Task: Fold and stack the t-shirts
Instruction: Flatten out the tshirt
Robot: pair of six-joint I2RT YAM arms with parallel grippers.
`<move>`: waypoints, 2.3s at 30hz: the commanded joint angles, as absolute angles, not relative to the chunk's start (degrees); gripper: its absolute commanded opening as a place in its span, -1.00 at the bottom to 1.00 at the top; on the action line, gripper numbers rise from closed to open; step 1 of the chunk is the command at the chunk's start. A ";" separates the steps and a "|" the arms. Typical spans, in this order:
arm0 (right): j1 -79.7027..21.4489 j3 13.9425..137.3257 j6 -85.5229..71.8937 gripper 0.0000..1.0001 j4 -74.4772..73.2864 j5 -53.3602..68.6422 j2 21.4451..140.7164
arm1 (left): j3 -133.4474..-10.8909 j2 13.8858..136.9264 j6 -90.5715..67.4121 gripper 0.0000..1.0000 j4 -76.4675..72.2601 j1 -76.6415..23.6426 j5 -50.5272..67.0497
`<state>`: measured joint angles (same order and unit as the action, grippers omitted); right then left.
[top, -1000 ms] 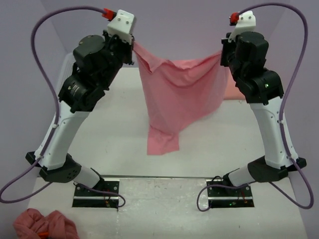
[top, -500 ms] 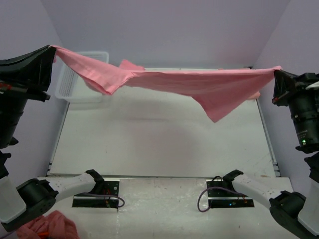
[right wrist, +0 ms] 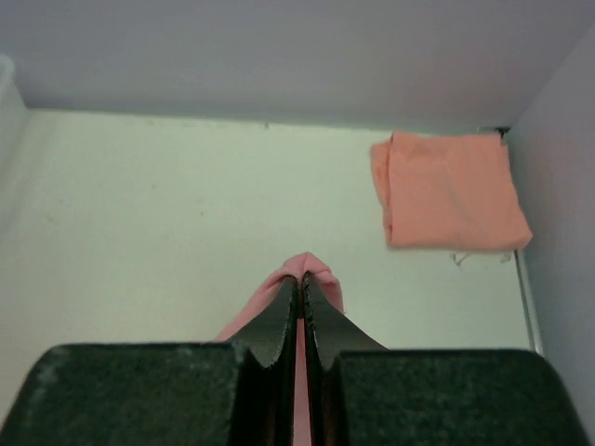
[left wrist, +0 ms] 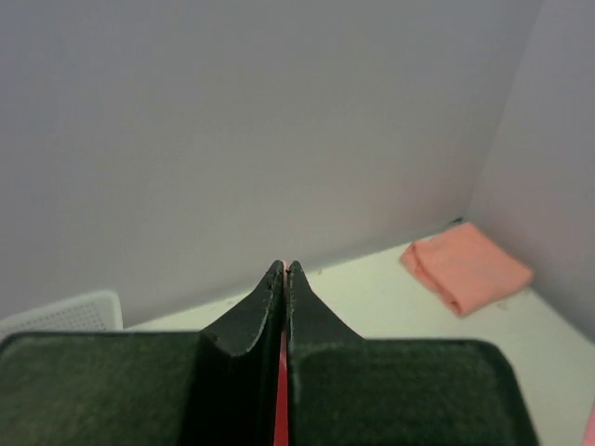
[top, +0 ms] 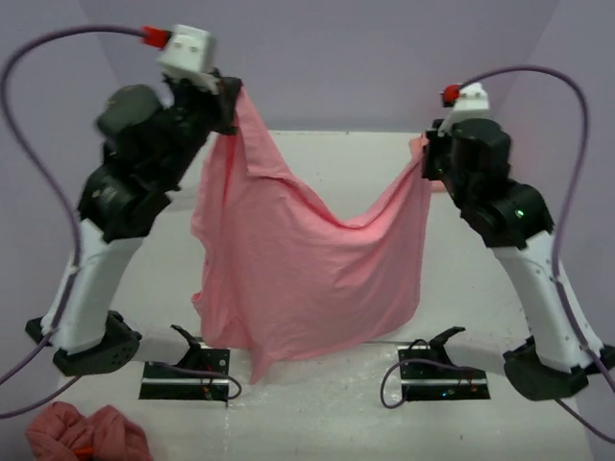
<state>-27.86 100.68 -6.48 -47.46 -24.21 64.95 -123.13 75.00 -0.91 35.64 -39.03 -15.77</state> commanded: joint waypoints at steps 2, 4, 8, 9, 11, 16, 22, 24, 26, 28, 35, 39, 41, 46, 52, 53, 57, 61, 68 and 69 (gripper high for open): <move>-26.12 93.78 -9.93 -1.00 -43.86 -22.85 75.31 | -109.73 84.44 -2.63 -1.00 33.41 -34.12 -18.55; -23.75 92.55 -10.37 -1.00 -42.72 -21.89 79.60 | -107.15 87.09 -4.04 -1.00 31.92 -28.60 -15.48; -20.49 94.12 -10.11 -1.00 -40.78 -19.34 85.94 | -101.53 94.28 -3.69 -1.00 28.48 -23.04 -14.25; -20.04 96.05 -9.93 -1.00 -40.78 -17.77 87.00 | -100.47 95.18 -3.17 -1.00 26.04 -21.20 -13.80; -18.55 98.34 -9.84 -1.00 -40.87 -16.09 90.95 | -97.66 97.72 -2.55 -1.00 23.13 -19.96 -13.88; -15.83 104.58 -7.21 -1.00 -41.31 -14.42 98.08 | -97.47 103.18 -0.71 -1.00 18.81 -15.74 -12.66; -13.27 112.22 -5.45 -1.00 -41.57 -11.95 105.72 | -101.83 106.34 1.30 -1.00 16.07 -14.24 -10.90; -13.27 115.13 -5.36 -1.00 -42.62 -11.60 108.19 | -103.88 108.54 1.14 -1.00 16.88 -14.33 -8.80; -13.27 116.19 -5.62 -1.00 -42.98 -11.25 108.72 | -103.45 107.32 1.14 -1.00 15.83 -15.20 -8.88; -13.71 114.10 -5.89 -1.00 -41.84 -11.07 106.27 | -101.52 103.65 0.53 -1.00 14.59 -15.73 -7.57; -14.68 110.48 -5.63 -1.00 -43.59 -12.92 92.22 | -107.22 93.70 0.96 -1.00 23.09 -18.28 -8.26; -15.73 108.72 -5.45 -1.00 -44.38 -13.28 81.23 | -110.29 83.88 0.53 -1.00 27.41 -18.90 -5.72; -16.60 109.25 -6.24 -1.00 -46.49 -13.09 75.52 | -112.31 80.44 -1.47 -1.00 30.05 -19.33 -4.84; -20.82 111.01 -6.07 -1.00 -50.18 -15.99 64.63 | -111.18 66.73 -3.68 -1.00 29.45 -19.60 6.91; -26.45 117.94 -8.43 -1.00 -55.09 -15.05 57.57 | -116.09 58.45 -7.90 -1.00 30.06 -19.51 15.55; -26.54 118.38 -8.70 -1.00 -55.37 -14.42 56.44 | -117.93 57.75 -8.26 -1.00 30.15 -19.51 16.86; -26.54 119.36 -10.54 -1.00 -56.43 -12.39 56.16 | -119.44 57.83 -9.76 -1.00 29.88 -19.42 17.41; -26.46 116.37 -10.64 -1.00 -55.63 -15.46 60.54 | -118.48 63.09 -9.93 -1.00 30.23 -19.42 11.62; -26.46 96.53 -10.37 -1.00 -45.19 -18.02 70.65 | -109.09 78.64 -8.97 -1.00 32.08 -19.51 0.27; -26.46 92.50 -11.50 -1.00 -43.09 -17.84 73.19 | -106.64 79.62 -8.27 -1.00 30.51 -19.60 -2.09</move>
